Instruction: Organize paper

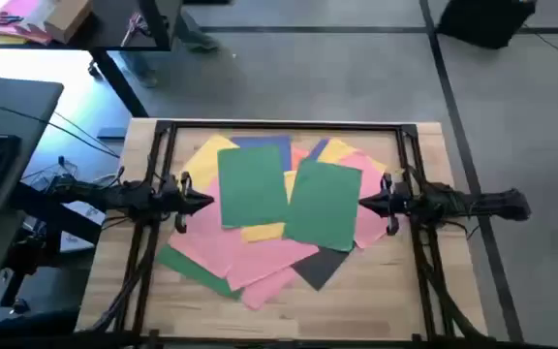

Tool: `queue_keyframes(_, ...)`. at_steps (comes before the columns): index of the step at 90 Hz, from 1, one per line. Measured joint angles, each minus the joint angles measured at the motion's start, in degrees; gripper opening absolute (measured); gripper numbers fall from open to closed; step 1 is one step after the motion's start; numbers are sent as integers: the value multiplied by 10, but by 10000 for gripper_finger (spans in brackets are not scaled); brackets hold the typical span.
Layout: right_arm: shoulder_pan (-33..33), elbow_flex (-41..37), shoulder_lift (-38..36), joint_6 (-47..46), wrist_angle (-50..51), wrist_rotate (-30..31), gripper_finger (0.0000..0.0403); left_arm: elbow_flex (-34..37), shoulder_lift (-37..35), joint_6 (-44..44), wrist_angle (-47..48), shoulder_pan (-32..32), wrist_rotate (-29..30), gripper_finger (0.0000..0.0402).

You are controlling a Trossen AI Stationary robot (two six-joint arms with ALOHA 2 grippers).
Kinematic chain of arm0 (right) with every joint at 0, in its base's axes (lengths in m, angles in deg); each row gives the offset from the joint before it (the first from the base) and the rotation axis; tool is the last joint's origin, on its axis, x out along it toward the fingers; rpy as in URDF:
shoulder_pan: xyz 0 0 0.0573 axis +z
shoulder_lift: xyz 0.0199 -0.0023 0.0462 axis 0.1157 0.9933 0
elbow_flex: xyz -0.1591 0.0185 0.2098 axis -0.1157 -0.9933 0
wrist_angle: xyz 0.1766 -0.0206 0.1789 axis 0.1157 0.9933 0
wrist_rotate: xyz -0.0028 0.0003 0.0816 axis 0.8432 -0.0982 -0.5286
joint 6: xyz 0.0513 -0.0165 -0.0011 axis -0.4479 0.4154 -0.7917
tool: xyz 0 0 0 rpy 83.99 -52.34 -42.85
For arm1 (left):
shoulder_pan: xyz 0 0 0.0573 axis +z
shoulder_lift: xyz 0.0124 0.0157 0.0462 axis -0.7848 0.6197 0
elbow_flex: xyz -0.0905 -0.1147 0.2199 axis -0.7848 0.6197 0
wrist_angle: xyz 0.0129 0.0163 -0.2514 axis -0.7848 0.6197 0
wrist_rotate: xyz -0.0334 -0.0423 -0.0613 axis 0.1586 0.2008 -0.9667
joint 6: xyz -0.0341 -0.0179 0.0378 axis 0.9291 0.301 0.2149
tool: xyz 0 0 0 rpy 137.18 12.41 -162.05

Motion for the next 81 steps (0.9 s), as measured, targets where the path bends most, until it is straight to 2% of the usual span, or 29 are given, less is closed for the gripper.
queue_keyframes(81, 0, 0, 0, 24, 0, 0, 0, 0, 0, 0, 0, 0, 0, 10)
